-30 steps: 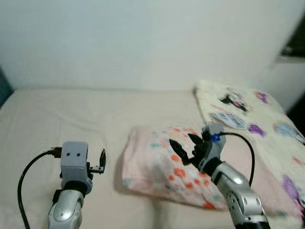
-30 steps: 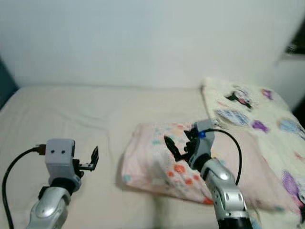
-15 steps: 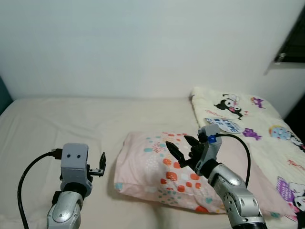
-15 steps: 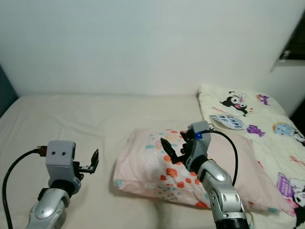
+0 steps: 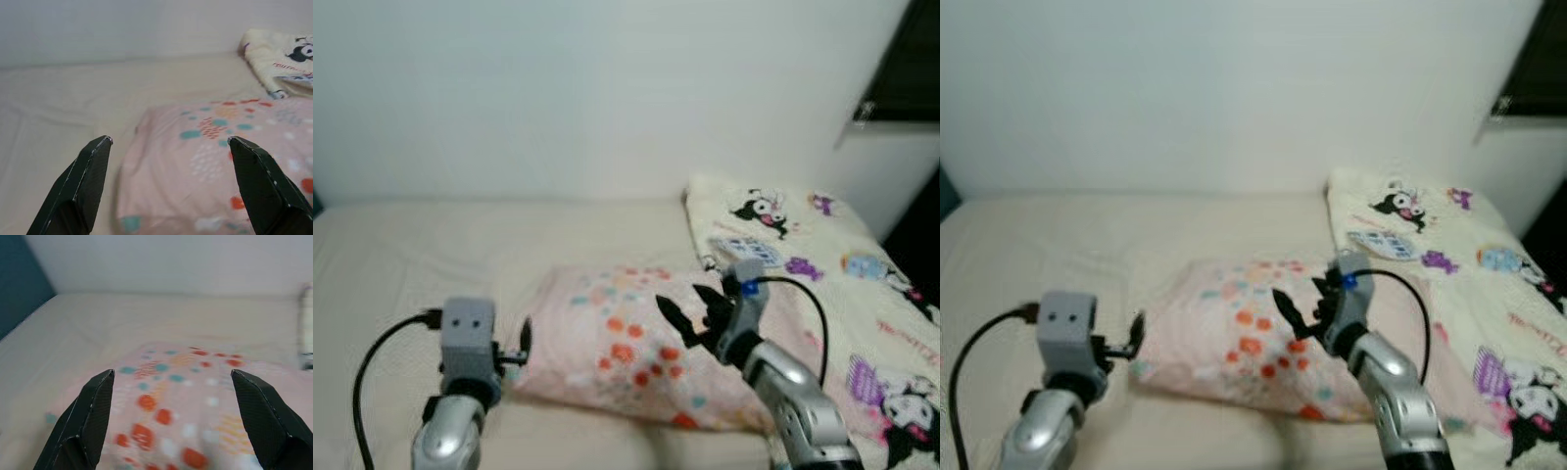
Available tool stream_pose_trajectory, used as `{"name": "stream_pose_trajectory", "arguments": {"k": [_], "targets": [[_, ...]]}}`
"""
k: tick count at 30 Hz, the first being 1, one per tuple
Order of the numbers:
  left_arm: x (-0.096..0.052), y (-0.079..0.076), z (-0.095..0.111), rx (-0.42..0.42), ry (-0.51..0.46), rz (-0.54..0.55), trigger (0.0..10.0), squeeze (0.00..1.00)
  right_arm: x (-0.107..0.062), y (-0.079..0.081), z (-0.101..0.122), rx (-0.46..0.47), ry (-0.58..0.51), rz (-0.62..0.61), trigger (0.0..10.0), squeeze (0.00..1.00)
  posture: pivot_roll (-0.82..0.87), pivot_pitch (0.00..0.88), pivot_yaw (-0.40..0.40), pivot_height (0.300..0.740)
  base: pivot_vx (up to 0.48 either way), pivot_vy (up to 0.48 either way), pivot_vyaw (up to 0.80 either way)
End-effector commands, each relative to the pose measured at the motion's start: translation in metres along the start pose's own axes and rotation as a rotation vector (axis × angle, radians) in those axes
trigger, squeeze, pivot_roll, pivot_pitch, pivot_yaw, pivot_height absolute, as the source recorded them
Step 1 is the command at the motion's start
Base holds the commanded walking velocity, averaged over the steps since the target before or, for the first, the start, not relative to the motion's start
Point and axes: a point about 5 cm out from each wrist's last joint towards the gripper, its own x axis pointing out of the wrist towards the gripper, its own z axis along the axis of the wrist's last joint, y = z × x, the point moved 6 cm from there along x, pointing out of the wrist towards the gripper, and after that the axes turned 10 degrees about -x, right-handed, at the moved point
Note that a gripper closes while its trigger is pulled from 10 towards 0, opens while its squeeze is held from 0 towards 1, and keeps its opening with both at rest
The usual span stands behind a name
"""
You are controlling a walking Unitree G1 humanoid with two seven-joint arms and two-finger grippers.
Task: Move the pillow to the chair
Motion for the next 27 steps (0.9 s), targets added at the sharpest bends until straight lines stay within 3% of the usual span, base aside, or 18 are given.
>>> {"name": "stream_pose_trajectory", "arguments": {"k": [1,21,27], "targets": [[-0.002,0.005,-0.007,0.000,0.027,0.015,10.0,0.00,0.002,0.004,-0.002,0.006,0.009,0.012,10.0,0.00,-0.03,0.000,-0.095,0.740,0.000,-0.345,0.00],[0.003,0.025,-0.007,-0.019,0.029,0.109,10.0,0.00,0.005,0.002,-0.009,0.012,0.086,0.023,10.0,0.00,-0.04,0.000,-0.097,0.730,0.000,0.000,0.00],[0.008,0.015,0.011,0.137,-0.046,0.017,10.0,0.00,0.005,-0.012,-0.013,0.019,0.116,-0.033,10.0,0.00,-0.04,0.000,-0.103,0.700,0.000,0.000,0.00]]}}
